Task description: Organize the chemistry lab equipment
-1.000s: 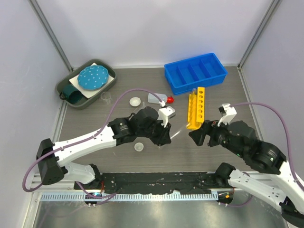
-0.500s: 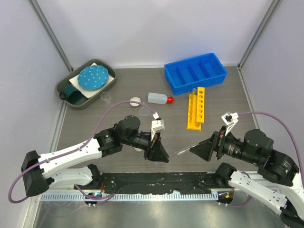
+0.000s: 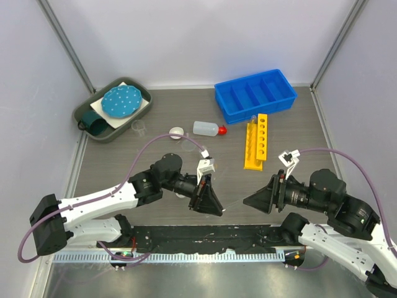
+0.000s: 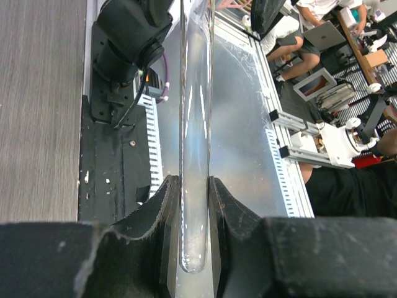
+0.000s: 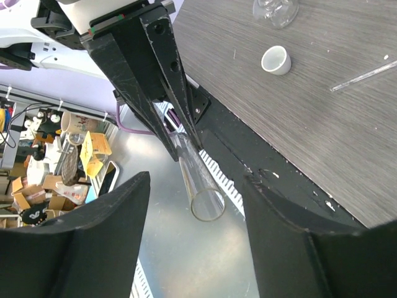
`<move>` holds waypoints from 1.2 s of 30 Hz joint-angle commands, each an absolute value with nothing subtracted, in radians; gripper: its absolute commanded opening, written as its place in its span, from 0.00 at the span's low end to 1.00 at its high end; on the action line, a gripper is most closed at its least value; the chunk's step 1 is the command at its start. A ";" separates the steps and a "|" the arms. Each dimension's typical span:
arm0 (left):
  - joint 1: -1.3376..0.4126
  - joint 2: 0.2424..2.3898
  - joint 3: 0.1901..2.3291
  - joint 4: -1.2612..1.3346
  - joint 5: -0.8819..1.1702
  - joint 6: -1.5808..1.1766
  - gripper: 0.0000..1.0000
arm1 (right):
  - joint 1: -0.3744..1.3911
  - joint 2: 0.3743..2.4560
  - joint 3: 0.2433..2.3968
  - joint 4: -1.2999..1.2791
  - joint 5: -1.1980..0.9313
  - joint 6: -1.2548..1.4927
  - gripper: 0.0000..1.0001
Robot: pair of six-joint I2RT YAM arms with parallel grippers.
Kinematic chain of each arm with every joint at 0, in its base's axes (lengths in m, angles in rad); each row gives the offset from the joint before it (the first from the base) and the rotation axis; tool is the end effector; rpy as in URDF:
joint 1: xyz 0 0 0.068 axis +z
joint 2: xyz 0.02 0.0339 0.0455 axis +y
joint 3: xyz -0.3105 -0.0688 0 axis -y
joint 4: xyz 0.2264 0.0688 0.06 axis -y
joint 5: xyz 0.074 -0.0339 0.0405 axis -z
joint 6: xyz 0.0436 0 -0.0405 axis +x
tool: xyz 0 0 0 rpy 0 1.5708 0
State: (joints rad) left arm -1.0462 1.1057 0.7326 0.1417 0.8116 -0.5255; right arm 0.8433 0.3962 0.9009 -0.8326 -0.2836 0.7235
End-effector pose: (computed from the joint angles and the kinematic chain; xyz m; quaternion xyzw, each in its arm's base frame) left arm 0.0801 -0.2016 0.3405 0.4222 0.6330 -0.6222 0.1842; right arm -0.0009 0.0174 0.3580 -0.1303 0.7985 0.4882 0.3273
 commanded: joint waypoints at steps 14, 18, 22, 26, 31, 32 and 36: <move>-1.028 1.126 0.706 0.298 0.873 -0.563 0.02 | 0.848 0.414 0.927 -0.741 -0.328 0.738 0.41; -1.028 1.126 0.701 0.307 0.871 -0.569 0.01 | 0.848 0.423 0.936 -0.741 -0.325 0.730 0.38; -1.028 1.129 0.699 0.307 0.871 -0.571 0.01 | 0.848 0.431 0.945 -0.741 -0.321 0.721 0.32; -1.028 1.131 0.692 0.311 0.865 -0.574 0.12 | 0.848 0.437 0.953 -0.739 -0.316 0.718 0.23; -1.028 1.128 0.693 0.302 0.858 -0.575 0.38 | 0.848 0.449 0.965 -0.744 -0.295 0.709 0.18; -1.028 1.123 0.695 0.295 0.856 -0.574 0.48 | 0.848 0.454 0.968 -0.745 -0.276 0.703 0.16; -1.028 1.103 0.718 0.232 0.825 -0.555 0.78 | 0.850 0.477 0.992 -0.759 -0.223 0.686 0.14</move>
